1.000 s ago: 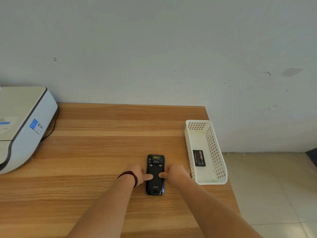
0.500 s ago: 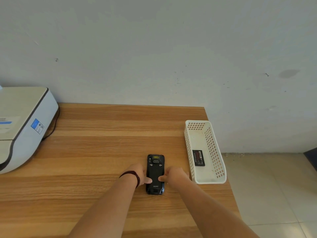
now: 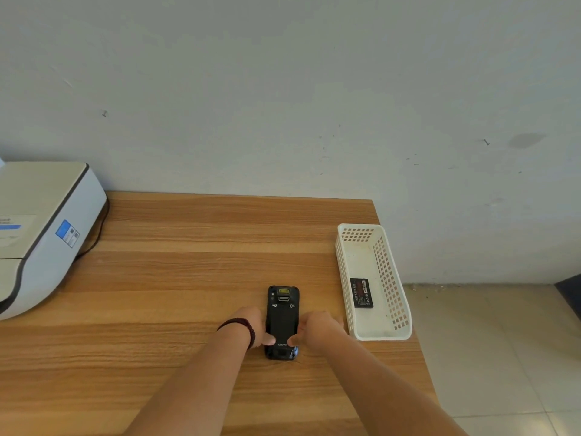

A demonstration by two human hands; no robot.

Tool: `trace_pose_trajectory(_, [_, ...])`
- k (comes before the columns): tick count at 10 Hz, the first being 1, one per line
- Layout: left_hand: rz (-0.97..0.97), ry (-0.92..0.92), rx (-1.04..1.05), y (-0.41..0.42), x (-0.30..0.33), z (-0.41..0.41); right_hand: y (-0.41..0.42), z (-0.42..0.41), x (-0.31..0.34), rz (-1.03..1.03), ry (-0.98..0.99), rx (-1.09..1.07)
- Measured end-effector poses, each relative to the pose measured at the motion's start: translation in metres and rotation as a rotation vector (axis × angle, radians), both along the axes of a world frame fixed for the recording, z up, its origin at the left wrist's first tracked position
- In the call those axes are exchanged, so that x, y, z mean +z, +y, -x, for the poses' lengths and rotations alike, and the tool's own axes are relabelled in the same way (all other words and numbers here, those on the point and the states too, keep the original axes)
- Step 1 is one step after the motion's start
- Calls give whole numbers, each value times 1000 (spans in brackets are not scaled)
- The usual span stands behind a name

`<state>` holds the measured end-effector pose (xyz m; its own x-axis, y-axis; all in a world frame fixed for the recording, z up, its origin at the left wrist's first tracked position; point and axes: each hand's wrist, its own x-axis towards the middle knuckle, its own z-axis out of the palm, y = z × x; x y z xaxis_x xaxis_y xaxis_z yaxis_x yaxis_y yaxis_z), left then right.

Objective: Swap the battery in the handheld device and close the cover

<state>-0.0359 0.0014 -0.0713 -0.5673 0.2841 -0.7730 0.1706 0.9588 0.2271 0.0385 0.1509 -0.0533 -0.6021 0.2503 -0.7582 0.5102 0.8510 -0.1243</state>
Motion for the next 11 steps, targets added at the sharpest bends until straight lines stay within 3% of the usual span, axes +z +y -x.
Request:
trace_pose_trajectory(4, [4, 64, 32, 2, -8, -3, -2, 2, 3, -21, -38, 42])
trace_pose_trajectory(6, [-41, 79, 128, 2, -15, -6, 2, 3, 1, 17, -32, -34])
trace_pose_trajectory(9, [49, 131, 116, 10, -14, 0, 4, 20, -8, 14, -139, -112])
trace_pose_trajectory(11, [37, 168, 115, 10, -10, -8, -2, 7, 3, -38, -21, -70])
